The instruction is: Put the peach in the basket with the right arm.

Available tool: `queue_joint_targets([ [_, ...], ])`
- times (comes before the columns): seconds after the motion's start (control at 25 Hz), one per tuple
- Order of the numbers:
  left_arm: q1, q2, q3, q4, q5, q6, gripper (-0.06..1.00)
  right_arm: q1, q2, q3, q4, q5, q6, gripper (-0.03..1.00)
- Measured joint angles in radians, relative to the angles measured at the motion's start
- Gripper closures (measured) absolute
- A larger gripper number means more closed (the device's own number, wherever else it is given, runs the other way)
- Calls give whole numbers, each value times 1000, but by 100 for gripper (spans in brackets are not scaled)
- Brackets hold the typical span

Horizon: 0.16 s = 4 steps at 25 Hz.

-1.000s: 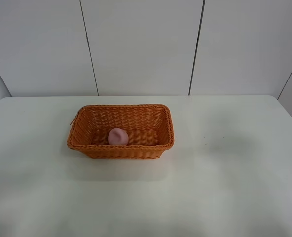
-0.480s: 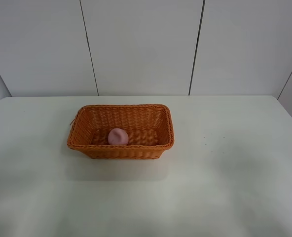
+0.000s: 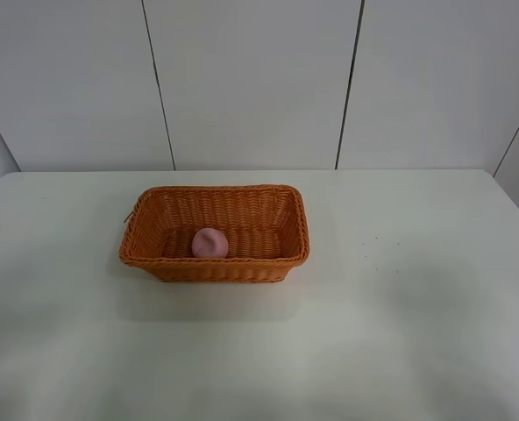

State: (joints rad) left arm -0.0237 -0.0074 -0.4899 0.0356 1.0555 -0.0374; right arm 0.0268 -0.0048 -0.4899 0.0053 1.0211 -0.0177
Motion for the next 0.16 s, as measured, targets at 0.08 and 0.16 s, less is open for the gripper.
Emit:
queue_joint_targets([
  [0.08,0,0,0,0,0,0,-5,0,0,0,0,0,-1,27],
  [0.16,0,0,0,0,0,0,-5,0,0,0,0,0,-1,27],
])
